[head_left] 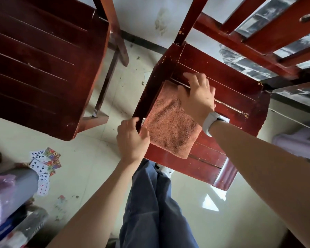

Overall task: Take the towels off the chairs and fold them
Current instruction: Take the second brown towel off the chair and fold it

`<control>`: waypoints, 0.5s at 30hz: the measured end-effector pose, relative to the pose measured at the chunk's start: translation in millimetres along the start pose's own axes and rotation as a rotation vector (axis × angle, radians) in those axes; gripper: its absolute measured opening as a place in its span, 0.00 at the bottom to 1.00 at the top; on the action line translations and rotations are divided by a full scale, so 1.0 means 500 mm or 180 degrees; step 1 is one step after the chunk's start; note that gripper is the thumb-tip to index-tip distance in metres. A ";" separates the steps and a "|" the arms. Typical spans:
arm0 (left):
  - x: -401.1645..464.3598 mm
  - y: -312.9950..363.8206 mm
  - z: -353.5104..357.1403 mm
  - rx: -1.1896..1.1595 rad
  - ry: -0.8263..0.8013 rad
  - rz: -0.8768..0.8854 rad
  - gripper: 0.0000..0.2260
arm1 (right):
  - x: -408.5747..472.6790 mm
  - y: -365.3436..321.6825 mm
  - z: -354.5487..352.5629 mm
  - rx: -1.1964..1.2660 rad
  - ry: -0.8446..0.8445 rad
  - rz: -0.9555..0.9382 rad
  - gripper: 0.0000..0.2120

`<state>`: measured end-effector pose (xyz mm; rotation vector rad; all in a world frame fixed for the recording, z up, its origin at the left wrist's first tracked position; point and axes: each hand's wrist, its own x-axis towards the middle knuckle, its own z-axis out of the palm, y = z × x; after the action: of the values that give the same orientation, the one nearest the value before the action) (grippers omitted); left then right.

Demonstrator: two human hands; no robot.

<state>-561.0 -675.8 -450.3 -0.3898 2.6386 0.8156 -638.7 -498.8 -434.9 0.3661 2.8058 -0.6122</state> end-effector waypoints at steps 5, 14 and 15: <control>0.025 0.024 -0.003 0.0699 0.0056 0.1650 0.17 | -0.104 0.034 0.009 -0.0274 0.0433 -0.1052 0.18; 0.166 0.053 0.025 0.2152 -0.1210 0.2591 0.28 | -0.220 0.085 0.120 -0.1244 -0.0527 -0.1238 0.26; 0.168 0.043 0.025 0.2200 -0.1202 0.2572 0.29 | -0.215 0.085 0.123 -0.1332 -0.0520 -0.1301 0.27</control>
<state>-641.2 -664.2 -483.5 0.9512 2.4580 0.0814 -514.0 -508.7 -473.7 -0.3279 2.7616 -0.1045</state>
